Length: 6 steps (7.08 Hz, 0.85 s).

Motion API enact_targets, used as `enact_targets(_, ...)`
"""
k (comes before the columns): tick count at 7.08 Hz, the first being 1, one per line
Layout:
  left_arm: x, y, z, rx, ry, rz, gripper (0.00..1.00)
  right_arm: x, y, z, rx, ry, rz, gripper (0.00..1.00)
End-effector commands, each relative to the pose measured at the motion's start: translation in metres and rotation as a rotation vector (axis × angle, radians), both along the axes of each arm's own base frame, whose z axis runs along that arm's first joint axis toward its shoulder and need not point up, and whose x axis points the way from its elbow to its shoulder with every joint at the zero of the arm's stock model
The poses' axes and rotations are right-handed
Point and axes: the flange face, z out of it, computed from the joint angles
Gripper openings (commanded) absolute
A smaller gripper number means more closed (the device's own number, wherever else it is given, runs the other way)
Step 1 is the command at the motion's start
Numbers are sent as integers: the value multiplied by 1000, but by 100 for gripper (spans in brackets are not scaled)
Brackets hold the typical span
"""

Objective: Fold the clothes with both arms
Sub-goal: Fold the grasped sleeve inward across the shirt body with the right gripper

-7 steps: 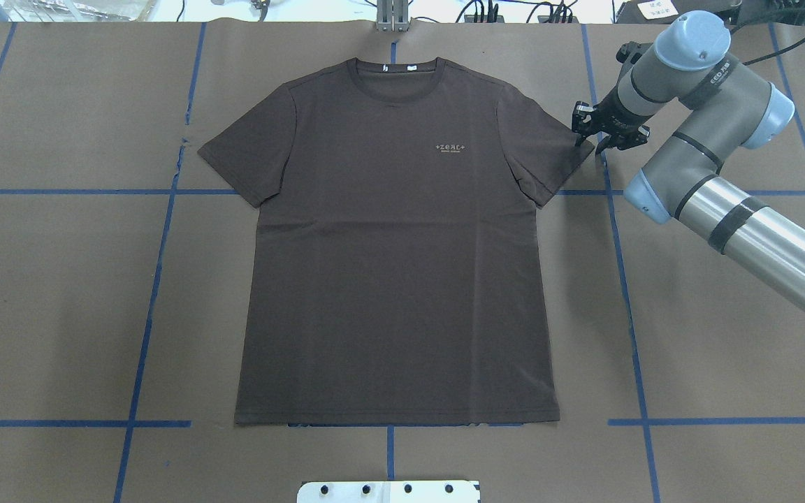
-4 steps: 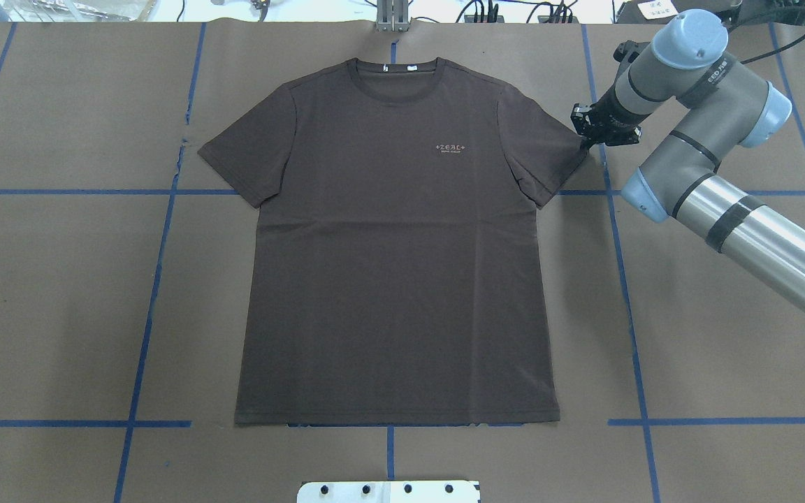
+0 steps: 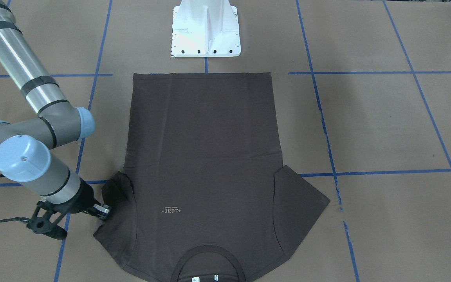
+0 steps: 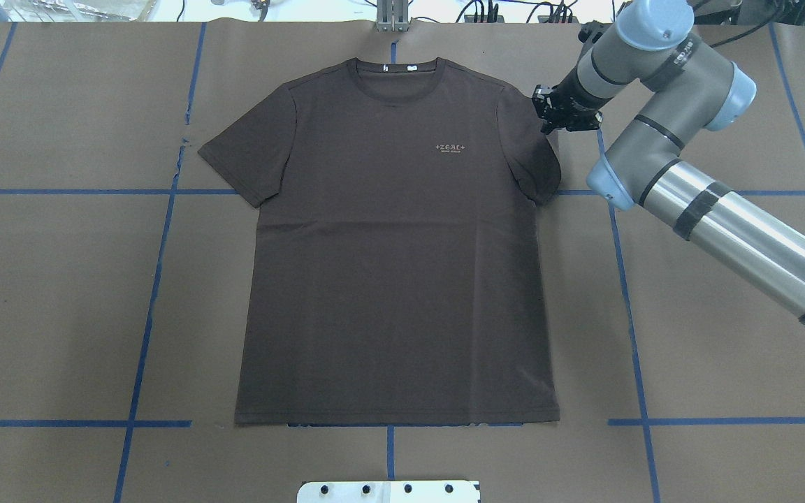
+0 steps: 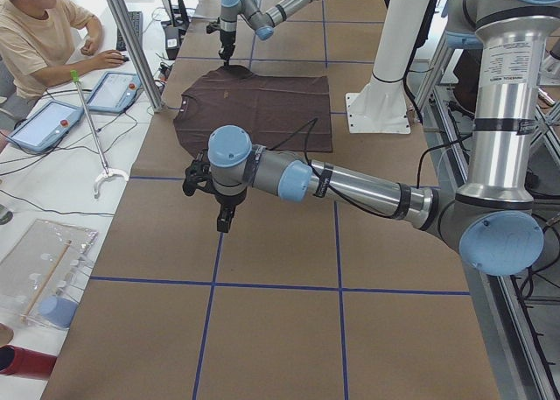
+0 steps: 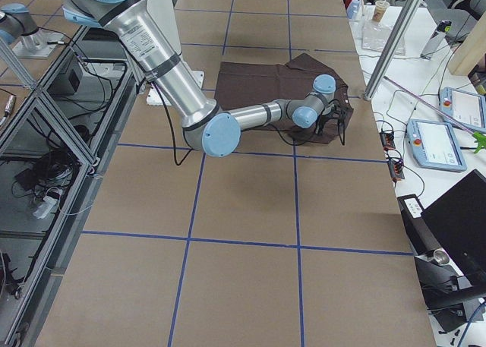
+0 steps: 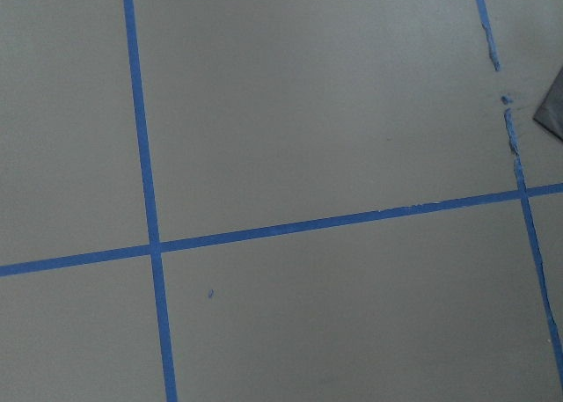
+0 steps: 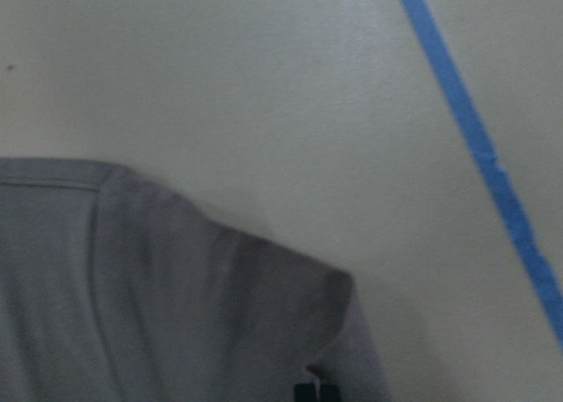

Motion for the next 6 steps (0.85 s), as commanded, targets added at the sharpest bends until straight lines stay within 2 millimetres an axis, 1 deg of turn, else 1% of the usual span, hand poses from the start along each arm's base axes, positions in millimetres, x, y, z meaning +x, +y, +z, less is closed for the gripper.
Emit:
enact_targets(1, 0, 2, -11, 24, 1, 0, 100, -64, -3, -67, -7, -16, 46, 0)
enact_targets(2, 0, 3, -19, 36, 1, -1, 100, -75, -5, -75, -7, -11, 48, 0)
enact_targets(3, 0, 5, -18, 36, 2, 1, 100, -94, 1, -87, 27, 7, 63, 0)
enact_targets(4, 1, 4, -21, 51, 0, 2, 100, -112, 11, -91, 53, 21, 70, 27)
enact_targets(5, 9, 2, -39, 82, 8, 12, 100, -113, 14, -101, 52, 2, 80, 99)
enact_targets(6, 53, -5, -61, 56, 47, 29, 100, -106, 24, -120, 58, -45, 87, 100)
